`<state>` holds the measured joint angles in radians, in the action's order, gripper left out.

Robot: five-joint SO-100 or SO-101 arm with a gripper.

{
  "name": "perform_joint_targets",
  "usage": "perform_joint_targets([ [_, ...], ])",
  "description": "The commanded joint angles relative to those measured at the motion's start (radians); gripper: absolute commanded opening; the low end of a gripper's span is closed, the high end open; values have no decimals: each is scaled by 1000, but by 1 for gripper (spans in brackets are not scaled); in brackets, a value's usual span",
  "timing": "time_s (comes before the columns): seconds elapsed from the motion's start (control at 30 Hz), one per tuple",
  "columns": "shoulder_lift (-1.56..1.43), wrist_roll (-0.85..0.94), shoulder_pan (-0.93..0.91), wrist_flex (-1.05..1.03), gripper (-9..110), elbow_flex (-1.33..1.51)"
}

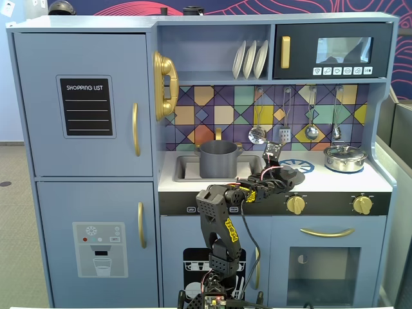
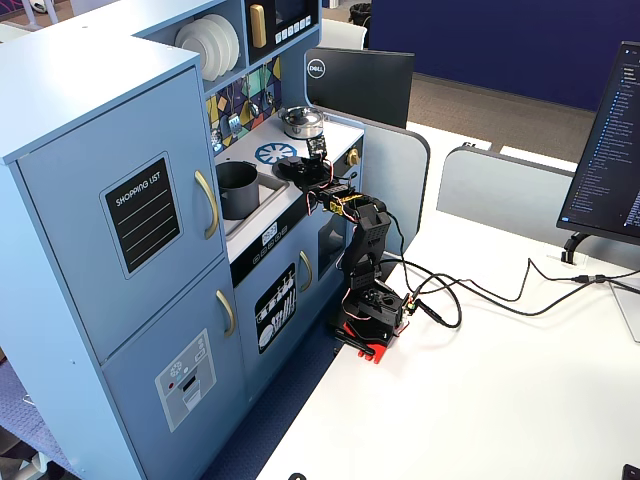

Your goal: Pick up the lid from the counter and put it on the gray recipient

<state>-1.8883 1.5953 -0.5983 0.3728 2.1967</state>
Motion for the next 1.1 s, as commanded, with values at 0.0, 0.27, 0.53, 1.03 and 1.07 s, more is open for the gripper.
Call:
perform_joint_targets([
  [0.0, -2, 11, 20, 34, 22, -71],
  [0.27, 12, 23, 26, 25, 11, -69],
  [0.53, 14, 44, 35, 46, 0, -55],
  [1.03, -77, 67, 55, -29, 0, -235],
  [1.07, -94, 64, 63, -49, 0, -253],
])
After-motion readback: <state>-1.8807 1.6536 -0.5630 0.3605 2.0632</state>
